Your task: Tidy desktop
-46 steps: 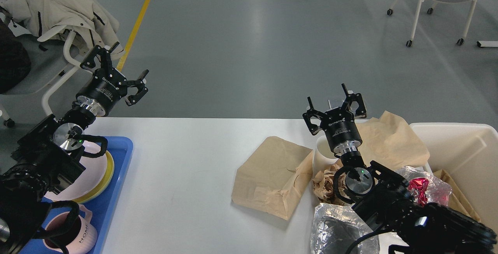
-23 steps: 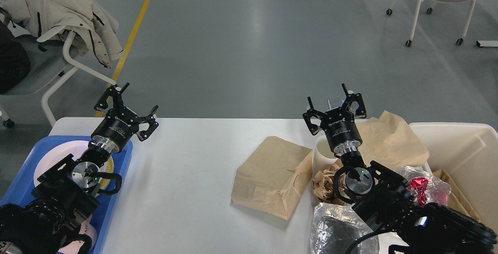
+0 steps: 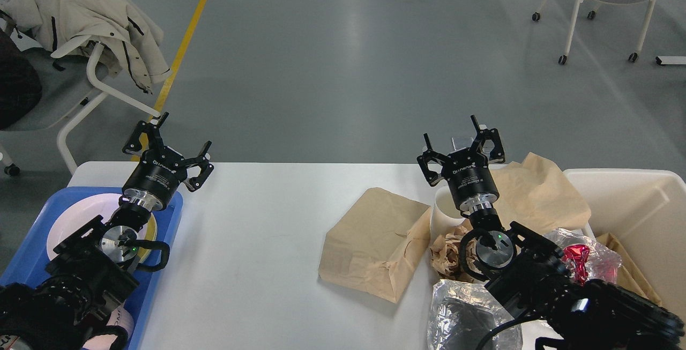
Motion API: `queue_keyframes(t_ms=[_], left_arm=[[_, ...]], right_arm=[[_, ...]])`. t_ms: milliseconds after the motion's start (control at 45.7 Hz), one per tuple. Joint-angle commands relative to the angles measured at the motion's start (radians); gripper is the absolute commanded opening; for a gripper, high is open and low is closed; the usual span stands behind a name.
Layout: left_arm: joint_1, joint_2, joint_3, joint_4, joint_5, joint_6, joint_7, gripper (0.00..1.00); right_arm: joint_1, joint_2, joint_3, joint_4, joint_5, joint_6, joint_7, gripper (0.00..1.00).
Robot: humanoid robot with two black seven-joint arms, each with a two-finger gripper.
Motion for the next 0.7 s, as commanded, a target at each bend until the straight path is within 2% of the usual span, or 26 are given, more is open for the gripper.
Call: queue_keyframes(t_ms=[0, 679], left_arm=[[0.000, 0.000, 0.000, 0.000, 0.000, 0.000, 0.000, 1.00], [0.000, 0.000, 0.000, 0.000, 0.000, 0.000, 0.000, 1.00]], right_arm=[[0.000, 0.000, 0.000, 0.000, 0.000, 0.000, 0.000, 1.00], [0.000, 0.000, 0.000, 0.000, 0.000, 0.000, 0.000, 1.00]])
